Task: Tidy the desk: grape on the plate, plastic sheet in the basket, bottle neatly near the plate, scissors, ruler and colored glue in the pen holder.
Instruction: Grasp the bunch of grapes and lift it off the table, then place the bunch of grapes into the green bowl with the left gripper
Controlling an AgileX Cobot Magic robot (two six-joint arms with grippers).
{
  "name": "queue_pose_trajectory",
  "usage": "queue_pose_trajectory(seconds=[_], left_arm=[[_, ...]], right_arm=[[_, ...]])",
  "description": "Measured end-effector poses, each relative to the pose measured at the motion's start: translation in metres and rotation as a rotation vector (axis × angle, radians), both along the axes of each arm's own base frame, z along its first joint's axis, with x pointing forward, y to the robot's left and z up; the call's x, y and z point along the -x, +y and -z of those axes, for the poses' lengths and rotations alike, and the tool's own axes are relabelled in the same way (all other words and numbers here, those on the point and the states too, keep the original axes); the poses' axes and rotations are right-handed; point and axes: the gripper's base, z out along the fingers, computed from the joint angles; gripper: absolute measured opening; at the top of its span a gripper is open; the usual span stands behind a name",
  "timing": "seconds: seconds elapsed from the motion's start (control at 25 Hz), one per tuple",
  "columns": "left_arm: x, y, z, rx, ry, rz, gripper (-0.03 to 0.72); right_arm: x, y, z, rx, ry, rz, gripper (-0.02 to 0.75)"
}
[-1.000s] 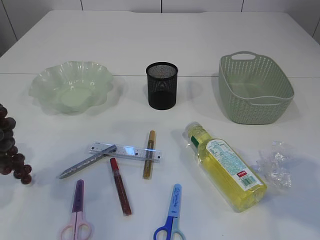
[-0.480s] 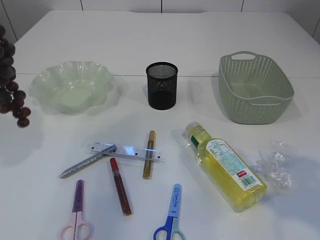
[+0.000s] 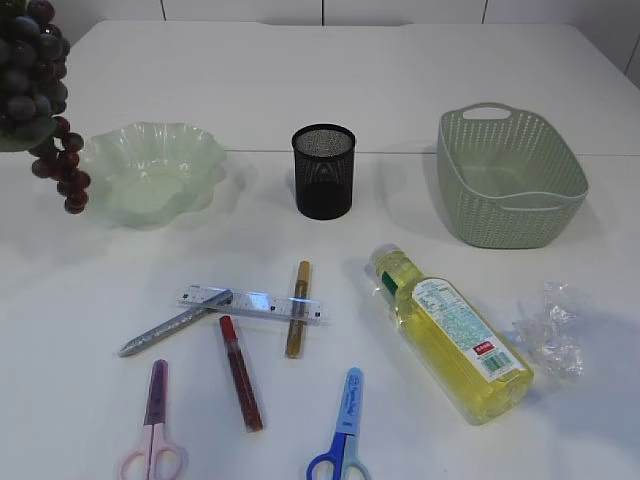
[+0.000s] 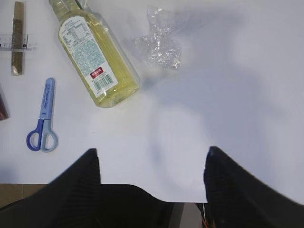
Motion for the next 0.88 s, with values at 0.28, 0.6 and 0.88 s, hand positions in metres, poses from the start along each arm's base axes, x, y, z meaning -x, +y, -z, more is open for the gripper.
queue_pose_trajectory(seconds=[0.28,0.6,0.88], left_arm=[[-0.039,-0.002,0.023,0.012,-0.087,-0.041,0.179],[-0.084,-0.002,0.055,0.015,-0.2,-0.092,0.18],[-0.114,-0.002,0.088,-0.022,-0.204,-0.099,0.183]], right_arm=[[0.0,-0.001,0.0,0.016,0.0,0.002,0.531],[0.0,-0.006,0.001,0.066,-0.001,0.008,0.531],[0.0,-0.007,0.001,0.079,-0.002,0.01,0.531]])
